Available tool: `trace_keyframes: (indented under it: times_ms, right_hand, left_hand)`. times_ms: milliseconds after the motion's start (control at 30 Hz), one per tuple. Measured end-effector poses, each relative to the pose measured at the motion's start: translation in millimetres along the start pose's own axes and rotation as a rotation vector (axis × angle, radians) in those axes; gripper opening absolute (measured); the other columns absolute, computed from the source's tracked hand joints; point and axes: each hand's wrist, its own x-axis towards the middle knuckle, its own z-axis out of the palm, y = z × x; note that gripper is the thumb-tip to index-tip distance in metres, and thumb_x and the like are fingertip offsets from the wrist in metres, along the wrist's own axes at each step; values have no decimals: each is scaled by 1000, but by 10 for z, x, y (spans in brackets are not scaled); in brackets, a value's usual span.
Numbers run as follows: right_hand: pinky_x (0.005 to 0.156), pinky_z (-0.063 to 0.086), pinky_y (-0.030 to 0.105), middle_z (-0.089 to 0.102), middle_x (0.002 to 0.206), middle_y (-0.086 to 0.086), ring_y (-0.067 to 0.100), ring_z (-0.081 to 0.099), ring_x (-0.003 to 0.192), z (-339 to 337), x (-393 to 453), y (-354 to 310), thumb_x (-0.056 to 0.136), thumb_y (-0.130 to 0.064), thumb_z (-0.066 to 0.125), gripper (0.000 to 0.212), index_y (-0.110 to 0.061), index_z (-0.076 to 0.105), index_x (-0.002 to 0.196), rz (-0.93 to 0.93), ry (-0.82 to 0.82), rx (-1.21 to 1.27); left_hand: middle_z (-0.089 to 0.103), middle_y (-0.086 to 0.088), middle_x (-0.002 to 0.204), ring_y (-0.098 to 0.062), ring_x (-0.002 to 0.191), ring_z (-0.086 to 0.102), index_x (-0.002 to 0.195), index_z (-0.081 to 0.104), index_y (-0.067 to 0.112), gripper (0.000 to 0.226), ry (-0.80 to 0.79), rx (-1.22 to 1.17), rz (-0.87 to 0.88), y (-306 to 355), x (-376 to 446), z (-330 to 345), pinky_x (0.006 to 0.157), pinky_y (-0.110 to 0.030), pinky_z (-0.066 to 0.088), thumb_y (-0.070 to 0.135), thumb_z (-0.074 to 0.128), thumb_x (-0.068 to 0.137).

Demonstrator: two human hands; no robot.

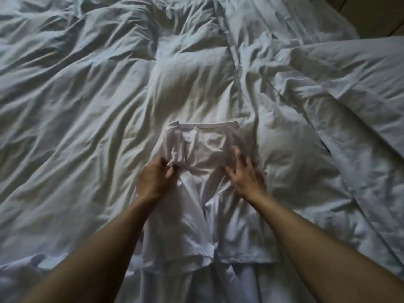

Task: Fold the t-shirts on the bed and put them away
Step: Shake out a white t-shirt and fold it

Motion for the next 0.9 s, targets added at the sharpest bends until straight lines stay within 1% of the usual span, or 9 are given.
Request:
trace_keyframes:
  times_ms: [67,167,300,467,567,667,733,833,900]
  right_hand:
    - [112,29,48,26,157,16,33,30,142,-23,120,18,95,-53,51,79,-23,12,156,144,49,164]
    - [99,43,47,45,142,18,36,47,128,-31,254,33,93,-39,60,61,-10,37,142,166,46,50]
    - [81,45,40,66,114,19,39,62,105,-112,432,148,93,-16,59,25,-7,55,116,162,196,207]
    - [84,45,41,67,111,18,37,62,103,-422,626,278,94,-16,57,20,-7,59,112,258,401,353]
    - [79,48,42,59,113,17,37,60,98,-409,460,221,91,-24,56,29,-8,59,115,-51,474,207]
    - [77,51,39,59,106,11,32,58,95,-203,194,289,85,-49,54,43,-15,60,112,-667,232,-172]
    - [75,50,41,61,98,8,31,59,90,-108,130,375,84,-60,53,47,-17,63,102,-793,105,-424]
    - [78,47,43,66,81,9,31,64,78,-155,138,339,79,-73,38,60,-17,58,83,-711,17,-546]
    - [93,39,45,70,92,5,28,64,91,-265,149,234,67,-92,22,82,-22,58,90,-635,-249,-603]
  left_hand:
    - [63,-3,78,-31,80,64,82,58,20,25,33,-24,5,-69,48,-14,60,-33,39,43,64,90]
    - [65,-14,81,-35,78,63,76,54,17,22,73,-28,52,-30,139,-7,60,-35,39,30,61,93]
    - [65,-26,91,-38,87,62,87,61,5,17,212,-184,-167,-133,324,-138,69,-34,34,20,56,95]
    - [66,-28,106,-41,101,61,104,62,1,25,249,-215,-310,-484,557,-478,85,-43,43,22,53,94]
    - [58,-24,123,-39,115,51,127,55,3,48,251,-36,17,-524,524,-493,102,-49,40,27,52,86]
    - [52,-16,138,-38,126,47,133,55,15,51,212,233,567,-389,450,-346,102,-49,39,34,56,86]
    - [60,-10,126,-36,114,57,121,62,22,38,32,248,727,-269,442,-248,91,-44,47,40,53,89]
    - [61,-8,94,-34,89,61,93,67,19,38,21,274,603,-272,491,-247,72,-39,49,49,43,92]
    - [65,-6,87,-33,90,63,84,65,21,46,70,396,486,-357,524,-331,72,-39,48,57,38,89]
